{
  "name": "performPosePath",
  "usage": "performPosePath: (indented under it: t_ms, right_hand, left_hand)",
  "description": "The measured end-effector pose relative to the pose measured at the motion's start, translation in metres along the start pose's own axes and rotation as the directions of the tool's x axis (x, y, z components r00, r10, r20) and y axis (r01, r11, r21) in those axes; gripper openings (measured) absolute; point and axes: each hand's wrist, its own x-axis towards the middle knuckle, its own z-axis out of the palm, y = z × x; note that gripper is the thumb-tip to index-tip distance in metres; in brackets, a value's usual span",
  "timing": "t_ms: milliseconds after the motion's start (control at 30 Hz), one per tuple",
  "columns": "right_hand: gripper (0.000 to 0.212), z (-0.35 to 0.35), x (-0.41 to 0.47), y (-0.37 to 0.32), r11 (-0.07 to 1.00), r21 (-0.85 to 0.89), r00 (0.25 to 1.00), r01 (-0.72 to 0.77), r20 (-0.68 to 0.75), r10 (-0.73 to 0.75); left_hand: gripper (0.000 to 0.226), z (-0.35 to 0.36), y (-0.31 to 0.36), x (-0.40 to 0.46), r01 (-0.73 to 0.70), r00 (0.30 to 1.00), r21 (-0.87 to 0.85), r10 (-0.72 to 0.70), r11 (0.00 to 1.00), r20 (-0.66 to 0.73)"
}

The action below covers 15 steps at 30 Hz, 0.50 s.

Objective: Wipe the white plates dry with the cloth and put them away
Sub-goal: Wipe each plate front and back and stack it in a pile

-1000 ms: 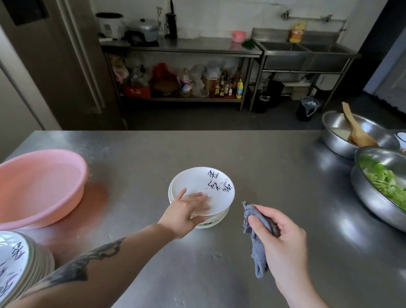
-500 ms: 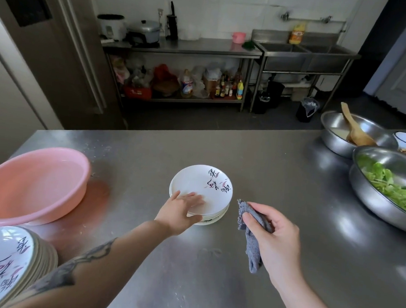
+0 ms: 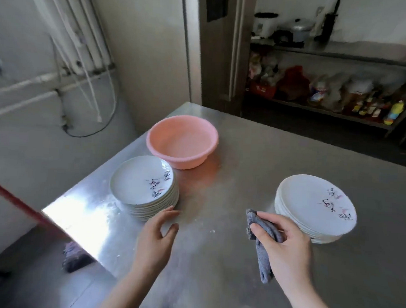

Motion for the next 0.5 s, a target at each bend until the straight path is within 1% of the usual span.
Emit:
performPosePath:
  t_ms: [67,167,267,333,400,500]
  right_hand:
    - [0.030,0.032,-0.001,-0.006,1.000,0.004,0.997,0.030,0.078,-0.031]
    - [0.028,0.070,-0.009,-0.016,0.996,0.000,0.982,0.092,0.167,-0.091]
    - [0.026,0.099,-0.011,-0.018,0.990,-0.042,0.971,0.138,0.202,-0.127]
    - [0.026,0.121,-0.006,-0.017,0.991,-0.050,0.975,0.123,0.194,-0.112]
    - [0.026,0.148,-0.002,-0.018,0.992,-0.061,0.980,0.111,0.173,-0.099]
    - [0.027,0.192,0.001,-0.021,0.993,-0.091,0.989,0.076,0.136,-0.063]
  left_hand:
    - [0.036,-0.038,-0.016,-0.001,0.077,0.991,0.020,-0.075,0.997,-0.108]
    - [0.028,-0.084,-0.037,0.004,0.175,0.955,-0.023,-0.175,0.984,-0.241]
    - [0.022,-0.111,-0.055,0.022,0.232,0.924,-0.040,-0.234,0.972,-0.302]
    - [0.021,-0.121,-0.067,0.040,0.249,0.921,-0.049,-0.252,0.967,-0.298]
    - [0.020,-0.129,-0.079,0.063,0.236,0.935,-0.039,-0.237,0.971,-0.264]
    - [0.014,-0.140,-0.095,0.098,0.194,0.969,-0.011,-0.193,0.981,-0.151]
